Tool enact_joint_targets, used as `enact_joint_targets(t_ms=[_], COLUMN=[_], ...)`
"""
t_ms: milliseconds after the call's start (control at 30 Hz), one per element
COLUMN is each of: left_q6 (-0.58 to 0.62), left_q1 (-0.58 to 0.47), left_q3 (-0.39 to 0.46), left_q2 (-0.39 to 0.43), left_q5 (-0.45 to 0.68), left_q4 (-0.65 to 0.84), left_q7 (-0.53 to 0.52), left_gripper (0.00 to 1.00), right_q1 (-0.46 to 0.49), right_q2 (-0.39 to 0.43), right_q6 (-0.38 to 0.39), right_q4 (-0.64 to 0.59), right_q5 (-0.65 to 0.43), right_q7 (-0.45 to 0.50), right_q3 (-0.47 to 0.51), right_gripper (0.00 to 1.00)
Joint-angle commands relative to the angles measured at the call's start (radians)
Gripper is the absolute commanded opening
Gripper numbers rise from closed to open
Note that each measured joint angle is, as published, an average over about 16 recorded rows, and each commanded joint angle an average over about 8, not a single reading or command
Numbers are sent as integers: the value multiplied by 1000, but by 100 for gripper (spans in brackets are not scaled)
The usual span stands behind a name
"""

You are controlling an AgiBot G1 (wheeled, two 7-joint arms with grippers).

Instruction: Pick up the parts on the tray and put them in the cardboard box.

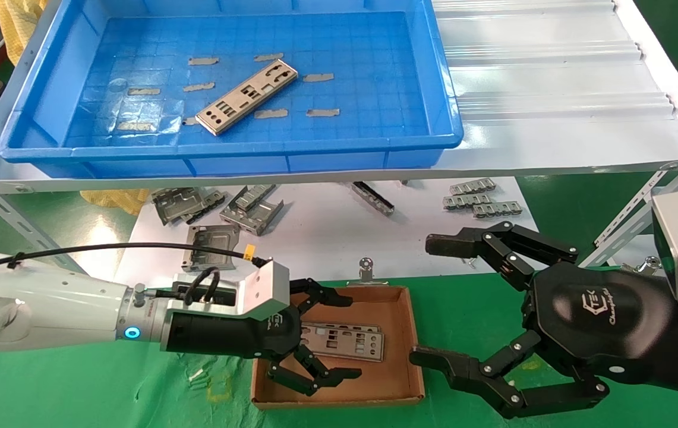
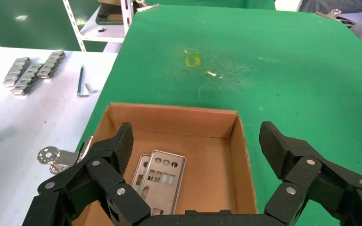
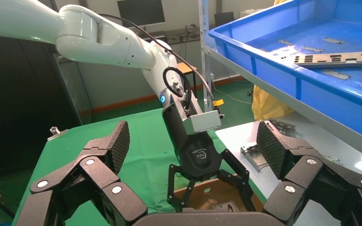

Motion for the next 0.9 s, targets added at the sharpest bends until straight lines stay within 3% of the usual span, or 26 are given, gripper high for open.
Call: enact_joint_targets(t_ms=[33, 900], left_q6=[-3, -43], left_q1=[2, 211], left_q3=[-2, -238], left_q2=[-3, -282], left_q5=[0, -129], left_q4=[-6, -540], left_q7=[-1, -299], left_gripper=[100, 100], right_q1=[0, 0], right_q2=[0, 0], right_q6=[0, 0], right_q4=[0, 0], right_q5=[0, 0], right_q7=[0, 0], right_q3=[0, 0], right_gripper=[100, 100])
